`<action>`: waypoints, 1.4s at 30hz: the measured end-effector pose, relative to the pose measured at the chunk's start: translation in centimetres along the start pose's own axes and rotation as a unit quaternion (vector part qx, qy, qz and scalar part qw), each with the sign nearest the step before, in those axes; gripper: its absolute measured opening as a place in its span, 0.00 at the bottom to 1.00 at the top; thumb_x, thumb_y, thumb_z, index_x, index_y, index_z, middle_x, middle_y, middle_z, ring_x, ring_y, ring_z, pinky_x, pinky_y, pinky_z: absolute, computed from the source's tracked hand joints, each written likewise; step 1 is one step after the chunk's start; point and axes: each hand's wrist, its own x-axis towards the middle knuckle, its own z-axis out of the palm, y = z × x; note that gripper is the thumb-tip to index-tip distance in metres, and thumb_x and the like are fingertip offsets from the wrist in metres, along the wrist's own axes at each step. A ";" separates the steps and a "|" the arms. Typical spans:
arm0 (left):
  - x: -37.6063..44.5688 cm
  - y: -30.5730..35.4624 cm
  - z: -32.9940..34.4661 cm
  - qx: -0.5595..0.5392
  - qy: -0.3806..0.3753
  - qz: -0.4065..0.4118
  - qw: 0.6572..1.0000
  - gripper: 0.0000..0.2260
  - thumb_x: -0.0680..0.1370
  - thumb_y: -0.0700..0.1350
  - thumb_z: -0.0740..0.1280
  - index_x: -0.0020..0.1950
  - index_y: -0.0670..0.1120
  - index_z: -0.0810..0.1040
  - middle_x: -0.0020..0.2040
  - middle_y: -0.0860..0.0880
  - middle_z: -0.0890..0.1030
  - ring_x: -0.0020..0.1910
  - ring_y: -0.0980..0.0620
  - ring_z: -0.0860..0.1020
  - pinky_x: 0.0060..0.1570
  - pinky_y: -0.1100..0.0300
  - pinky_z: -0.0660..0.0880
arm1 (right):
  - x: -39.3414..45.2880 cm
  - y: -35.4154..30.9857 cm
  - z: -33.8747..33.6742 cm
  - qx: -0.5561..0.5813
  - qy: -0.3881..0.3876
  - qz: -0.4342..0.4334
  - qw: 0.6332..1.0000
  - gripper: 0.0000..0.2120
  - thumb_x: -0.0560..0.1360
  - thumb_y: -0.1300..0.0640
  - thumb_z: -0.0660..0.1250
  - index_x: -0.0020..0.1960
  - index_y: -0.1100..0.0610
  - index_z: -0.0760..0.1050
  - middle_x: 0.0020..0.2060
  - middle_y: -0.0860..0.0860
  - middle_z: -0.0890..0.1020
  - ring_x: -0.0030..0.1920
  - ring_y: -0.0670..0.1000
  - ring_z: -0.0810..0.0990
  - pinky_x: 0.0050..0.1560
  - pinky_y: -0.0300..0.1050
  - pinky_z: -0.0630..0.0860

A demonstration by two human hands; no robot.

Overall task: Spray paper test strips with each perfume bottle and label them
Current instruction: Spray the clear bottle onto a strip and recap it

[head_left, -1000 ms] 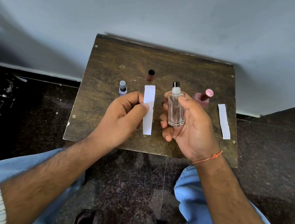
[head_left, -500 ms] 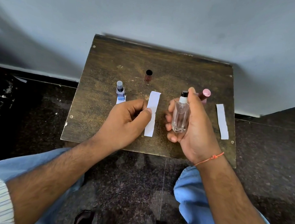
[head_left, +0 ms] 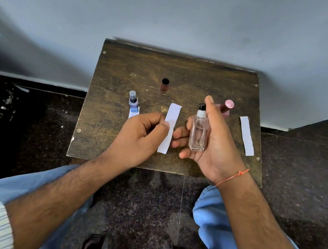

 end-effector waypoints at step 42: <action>-0.2 0.1 -0.1 0.029 -0.022 0.015 0.999 0.17 0.84 0.46 0.64 0.36 0.41 0.70 0.31 0.55 0.69 0.31 0.57 0.66 0.32 0.63 0.64 | 1.5 2.0 0.2 -0.332 0.154 -0.169 0.915 0.33 0.78 0.32 0.58 0.38 0.63 0.64 0.30 0.58 0.68 0.31 0.55 0.66 0.36 0.56 0.64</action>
